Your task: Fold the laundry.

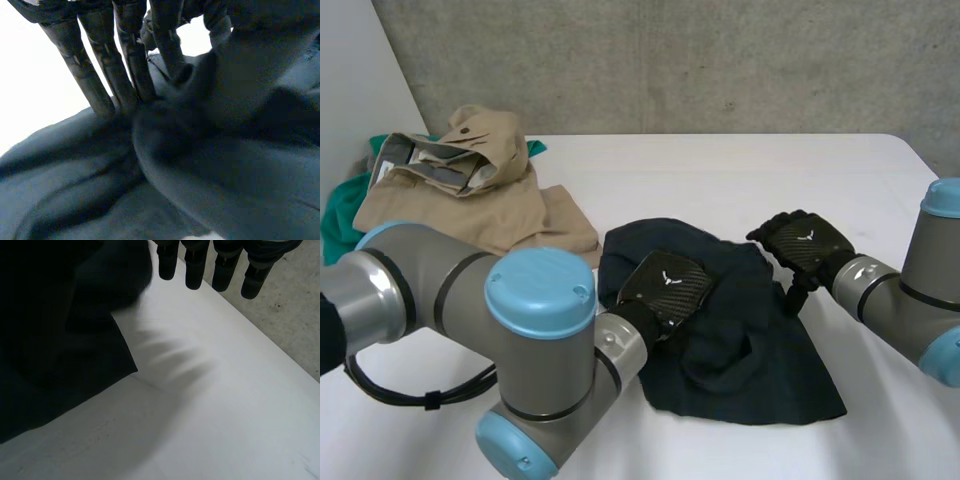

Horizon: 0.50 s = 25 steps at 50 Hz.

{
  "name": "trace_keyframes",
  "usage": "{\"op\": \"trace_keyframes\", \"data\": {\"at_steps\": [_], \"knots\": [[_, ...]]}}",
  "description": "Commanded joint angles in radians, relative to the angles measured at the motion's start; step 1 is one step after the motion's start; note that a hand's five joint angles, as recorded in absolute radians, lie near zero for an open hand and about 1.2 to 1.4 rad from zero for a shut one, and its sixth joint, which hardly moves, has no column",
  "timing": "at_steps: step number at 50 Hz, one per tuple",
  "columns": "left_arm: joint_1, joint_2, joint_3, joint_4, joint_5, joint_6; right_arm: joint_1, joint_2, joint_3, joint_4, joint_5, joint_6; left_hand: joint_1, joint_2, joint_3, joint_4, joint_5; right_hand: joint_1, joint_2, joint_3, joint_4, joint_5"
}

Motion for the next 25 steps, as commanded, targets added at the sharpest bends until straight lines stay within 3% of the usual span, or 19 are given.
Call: {"op": "trace_keyframes", "data": {"at_steps": [1,5,7,17,21,25], "knots": [[0.053,0.098,0.036,0.000,-0.166,0.039,-0.011,-0.059,0.005,0.008,0.012,0.007,0.352,0.383,0.391,0.380,0.390,-0.042,-0.031,-0.025,-0.025,-0.045],[0.154,0.196,0.007,0.002,-0.304,0.030,-0.012,-0.091,0.011,0.022,0.003,0.009,0.352,0.383,0.391,0.380,0.390,-0.042,-0.031,-0.025,-0.025,-0.045],[0.197,0.217,-0.018,-0.001,-0.326,0.027,-0.009,-0.103,0.011,0.036,-0.002,0.004,0.352,0.383,0.391,0.380,0.390,-0.042,-0.031,-0.025,-0.025,-0.045],[0.476,0.178,-0.188,-0.018,-0.237,0.027,0.074,-0.126,-0.023,0.147,-0.039,-0.022,0.352,0.383,0.391,0.380,0.390,-0.042,-0.031,-0.025,-0.025,-0.045],[0.539,0.203,-0.217,-0.018,-0.219,-0.016,0.103,-0.103,-0.044,0.147,-0.031,-0.040,0.352,0.383,0.391,0.380,0.390,-0.042,-0.031,-0.025,-0.025,-0.045],[0.548,0.272,-0.249,-0.018,-0.154,-0.082,0.129,-0.084,-0.070,0.153,-0.020,-0.065,-0.204,-0.172,-0.165,-0.176,-0.166,-0.042,-0.031,-0.025,-0.025,-0.045]]}}
